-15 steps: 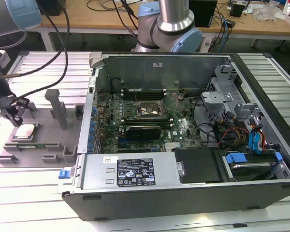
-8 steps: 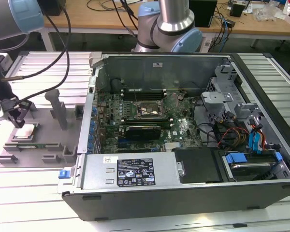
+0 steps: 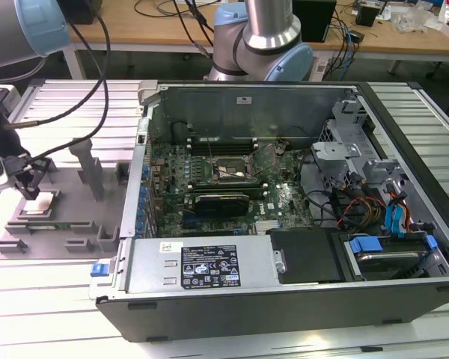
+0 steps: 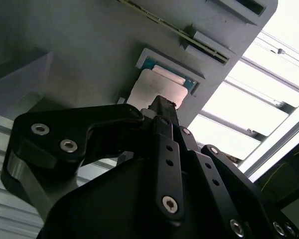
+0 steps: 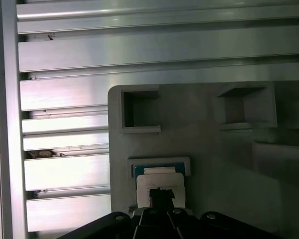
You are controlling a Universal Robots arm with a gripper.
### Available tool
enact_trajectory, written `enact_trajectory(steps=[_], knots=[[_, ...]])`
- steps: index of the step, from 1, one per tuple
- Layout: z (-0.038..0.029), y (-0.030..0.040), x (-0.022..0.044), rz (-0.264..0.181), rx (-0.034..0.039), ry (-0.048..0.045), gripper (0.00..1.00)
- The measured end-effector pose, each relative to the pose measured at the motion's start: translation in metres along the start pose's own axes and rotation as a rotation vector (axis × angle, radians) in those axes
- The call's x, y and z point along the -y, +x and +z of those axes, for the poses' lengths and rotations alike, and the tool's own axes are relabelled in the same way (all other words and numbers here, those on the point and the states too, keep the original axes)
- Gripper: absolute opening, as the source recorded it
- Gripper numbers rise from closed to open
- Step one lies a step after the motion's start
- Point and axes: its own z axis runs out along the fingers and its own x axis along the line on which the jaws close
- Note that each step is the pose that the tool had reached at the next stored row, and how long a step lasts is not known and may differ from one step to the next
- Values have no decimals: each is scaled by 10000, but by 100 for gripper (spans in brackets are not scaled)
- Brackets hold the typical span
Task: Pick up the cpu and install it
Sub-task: 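Pick up the cpu and move it towards the insertion slot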
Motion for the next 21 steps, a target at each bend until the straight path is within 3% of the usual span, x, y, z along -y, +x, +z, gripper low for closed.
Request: enact_trajectory(steps=[6,7,8,12,15,21], knots=[[2,0,0,0,0,0,11],[3,0,0,0,0,0,24],[4,0,0,-1,1,0,42],[9,0,0,-8,3,-2,60],[73,-1,3,-352,-14,1,60],[172,-4,7,-316,-19,2,60]])
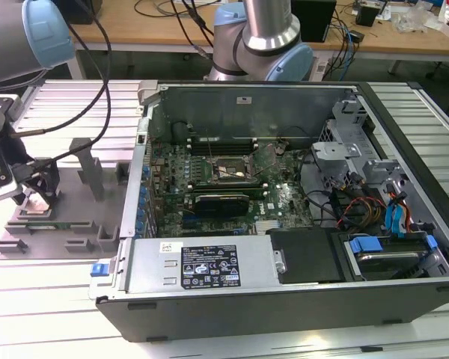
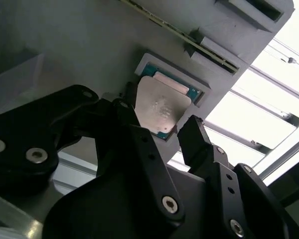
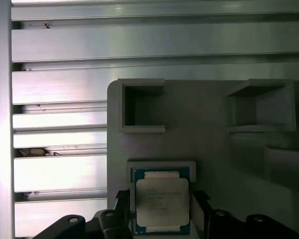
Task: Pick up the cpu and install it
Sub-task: 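Pick up the cpu and move it towards the insertion slot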
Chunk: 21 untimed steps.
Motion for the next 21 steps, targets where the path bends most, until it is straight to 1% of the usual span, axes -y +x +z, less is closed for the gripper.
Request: enact_trajectory(steps=[10,18,19,20,21], knots=[[81,-10,3,1,-1,0,60],[85,-9,3,1,-2,1,60],[86,-9,3,1,-3,1,59],[86,-9,3,1,-3,1,55],[87,-10,3,1,-2,1,55]])
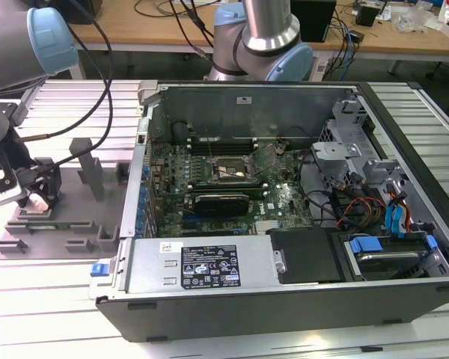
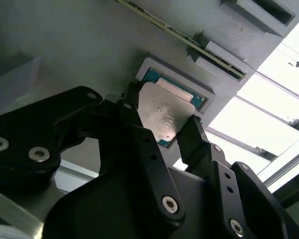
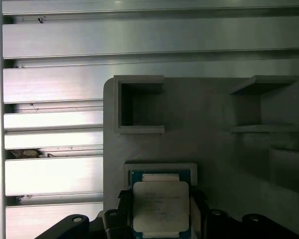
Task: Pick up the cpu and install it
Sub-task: 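Pick up the cpu and move it towards the insertion slot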
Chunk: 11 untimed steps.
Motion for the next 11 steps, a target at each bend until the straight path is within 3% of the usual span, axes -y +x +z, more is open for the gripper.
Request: enact_trajectory(steps=[5,9,11], knots=[[-22,-1,-2,0,5,-4,55],[-158,-4,-7,0,1,4,55],[-282,-6,-12,-1,1,26,55]])
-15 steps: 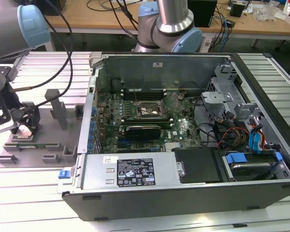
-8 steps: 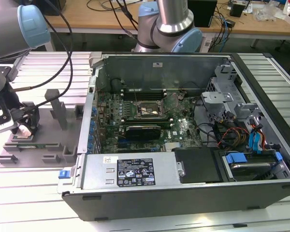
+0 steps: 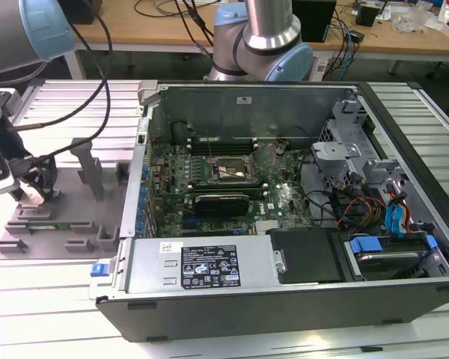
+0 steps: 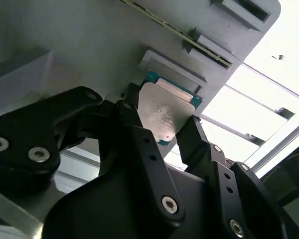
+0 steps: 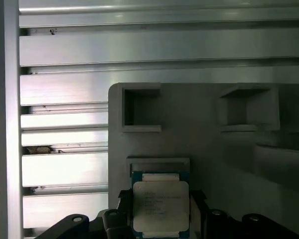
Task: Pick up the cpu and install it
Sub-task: 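Pick up the cpu and move it towards the insertion slot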
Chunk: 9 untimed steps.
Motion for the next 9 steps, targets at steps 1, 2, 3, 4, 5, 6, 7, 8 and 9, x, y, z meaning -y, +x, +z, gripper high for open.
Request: enact_trajectory(steps=[1,2,3,4,5,6,7,8,9], knots=[[-58,-1,-3,0,1,8,55],[-111,-2,-5,0,1,14,55],[-140,-3,-6,0,2,16,55],[-174,-4,-8,0,1,19,55],[-218,-5,-11,0,1,20,55],[-266,-6,-13,0,1,21,55],[-287,-6,-14,0,3,20,55],[-310,-7,-16,0,4,20,55],[-319,-7,-17,0,5,20,55]])
